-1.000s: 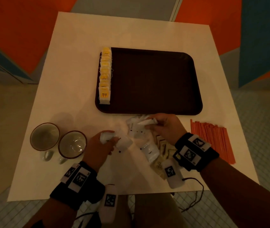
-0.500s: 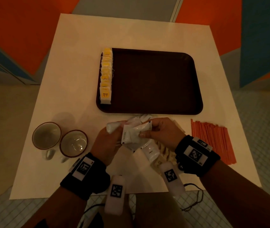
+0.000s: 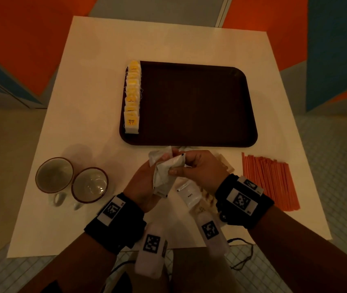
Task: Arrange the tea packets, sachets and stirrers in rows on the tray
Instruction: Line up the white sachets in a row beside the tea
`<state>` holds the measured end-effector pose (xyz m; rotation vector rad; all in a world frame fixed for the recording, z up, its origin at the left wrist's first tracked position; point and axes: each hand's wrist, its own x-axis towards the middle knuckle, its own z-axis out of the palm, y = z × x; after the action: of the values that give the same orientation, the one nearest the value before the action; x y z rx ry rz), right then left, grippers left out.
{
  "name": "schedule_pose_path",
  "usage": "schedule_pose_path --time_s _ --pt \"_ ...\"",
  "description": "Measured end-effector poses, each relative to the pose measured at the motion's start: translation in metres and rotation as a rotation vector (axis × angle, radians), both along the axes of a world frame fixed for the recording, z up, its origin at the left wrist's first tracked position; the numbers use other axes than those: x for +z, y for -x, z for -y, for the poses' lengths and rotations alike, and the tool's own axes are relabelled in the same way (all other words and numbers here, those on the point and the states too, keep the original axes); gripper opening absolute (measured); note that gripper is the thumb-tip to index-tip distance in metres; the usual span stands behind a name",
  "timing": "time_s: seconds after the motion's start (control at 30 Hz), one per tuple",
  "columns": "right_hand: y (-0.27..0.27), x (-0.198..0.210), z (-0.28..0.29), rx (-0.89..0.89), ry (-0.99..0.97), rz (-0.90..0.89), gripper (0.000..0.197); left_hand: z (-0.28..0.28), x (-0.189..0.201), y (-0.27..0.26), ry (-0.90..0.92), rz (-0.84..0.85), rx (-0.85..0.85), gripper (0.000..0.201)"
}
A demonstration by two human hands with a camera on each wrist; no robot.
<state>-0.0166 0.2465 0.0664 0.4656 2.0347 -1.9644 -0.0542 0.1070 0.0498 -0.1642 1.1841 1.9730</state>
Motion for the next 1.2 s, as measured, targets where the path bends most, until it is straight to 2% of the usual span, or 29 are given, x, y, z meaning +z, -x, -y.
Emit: schedule_pose_path --time_s 0.17,0.37,0.43,0.5,0.57,0.77,0.93,1.0,1.1,1.2 --pt "0.001 0.001 0.003 -0.074 0.024 0.020 0.023 0.000 -0.003 0.001 0.099 0.011 0.139 0.019" --pt "-0.002 0.002 -0.028 -0.223 0.010 0.061 0.014 0.011 -0.006 0.016 0.022 0.161 0.257 0.042" --pt "-0.001 0.002 -0.039 -0.252 0.041 0.050 0.015 0.014 -0.005 0.021 -0.013 0.208 0.238 0.058" --pt "0.002 0.004 -0.046 -0.222 0.071 0.062 0.017 0.015 -0.003 0.024 -0.035 0.238 0.182 0.071" --pt "0.007 0.007 -0.049 -0.138 0.078 0.070 0.019 0.015 0.000 0.026 -0.043 0.254 0.120 0.074" --pt "0.018 0.018 -0.049 0.036 0.046 0.095 0.020 0.013 0.004 0.034 0.014 0.305 -0.061 0.066" --pt "0.019 0.019 -0.057 0.014 0.070 0.103 0.020 0.013 0.008 0.036 -0.045 0.355 -0.039 0.068" --pt "0.017 0.017 -0.060 -0.006 0.086 0.121 0.019 0.012 0.007 0.036 -0.073 0.362 -0.003 0.057" --pt "0.014 0.011 -0.061 0.014 0.088 0.158 0.019 0.008 -0.003 0.034 0.039 0.245 0.056 0.034" --pt "0.010 0.005 -0.051 0.077 0.084 0.188 0.020 0.003 -0.010 0.032 0.120 0.091 0.095 0.027"
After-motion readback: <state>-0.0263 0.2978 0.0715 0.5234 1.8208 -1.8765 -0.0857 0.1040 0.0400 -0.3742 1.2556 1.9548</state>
